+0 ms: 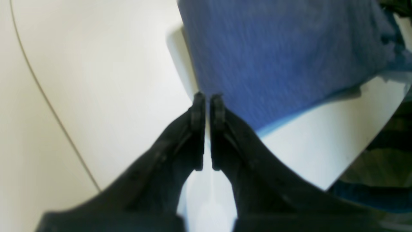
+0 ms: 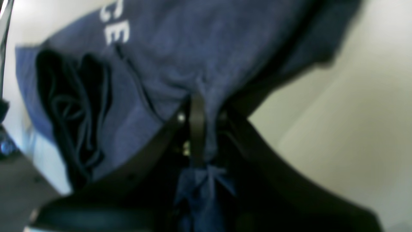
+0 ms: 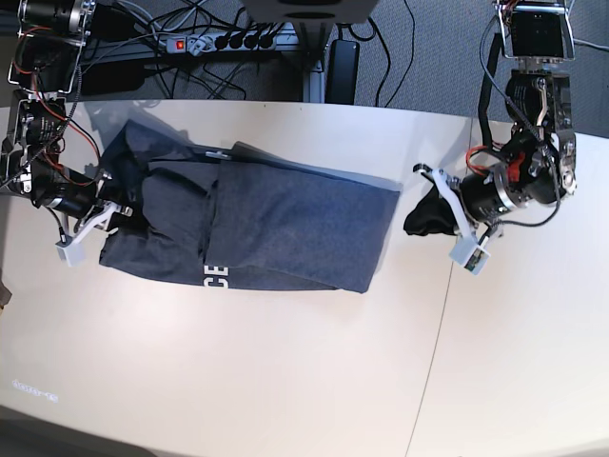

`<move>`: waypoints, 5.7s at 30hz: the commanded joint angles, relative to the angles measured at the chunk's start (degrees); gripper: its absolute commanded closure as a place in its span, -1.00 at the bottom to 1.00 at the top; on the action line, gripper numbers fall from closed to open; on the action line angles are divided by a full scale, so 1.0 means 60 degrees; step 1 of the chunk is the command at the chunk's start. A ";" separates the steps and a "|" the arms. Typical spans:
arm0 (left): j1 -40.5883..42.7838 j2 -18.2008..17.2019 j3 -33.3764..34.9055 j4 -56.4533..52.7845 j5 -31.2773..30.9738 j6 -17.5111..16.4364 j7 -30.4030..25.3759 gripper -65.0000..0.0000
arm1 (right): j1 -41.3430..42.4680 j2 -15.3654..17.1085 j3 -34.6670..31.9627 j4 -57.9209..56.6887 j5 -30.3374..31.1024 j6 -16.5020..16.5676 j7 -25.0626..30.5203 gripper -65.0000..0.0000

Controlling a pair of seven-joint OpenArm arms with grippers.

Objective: Fold the T-shirt properly

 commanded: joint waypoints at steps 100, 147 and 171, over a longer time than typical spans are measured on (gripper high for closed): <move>-0.1348 0.0838 0.0678 -0.3563 -0.1435 -0.0090 0.0565 0.91 | 0.1854 -0.2124 -0.9457 0.4288 -0.6444 0.0277 0.2211 -0.04; -0.1326 -0.0659 0.0678 -0.2208 -0.4608 -0.0090 0.2204 0.91 | -0.0426 -0.0863 -0.5260 0.5639 -0.1963 0.0390 0.0237 1.00; -0.1322 -0.0663 0.0678 -0.2208 -0.4605 -0.0090 0.2175 0.91 | 0.1257 -0.1687 -0.6262 0.5282 -0.3231 0.0379 0.1202 1.00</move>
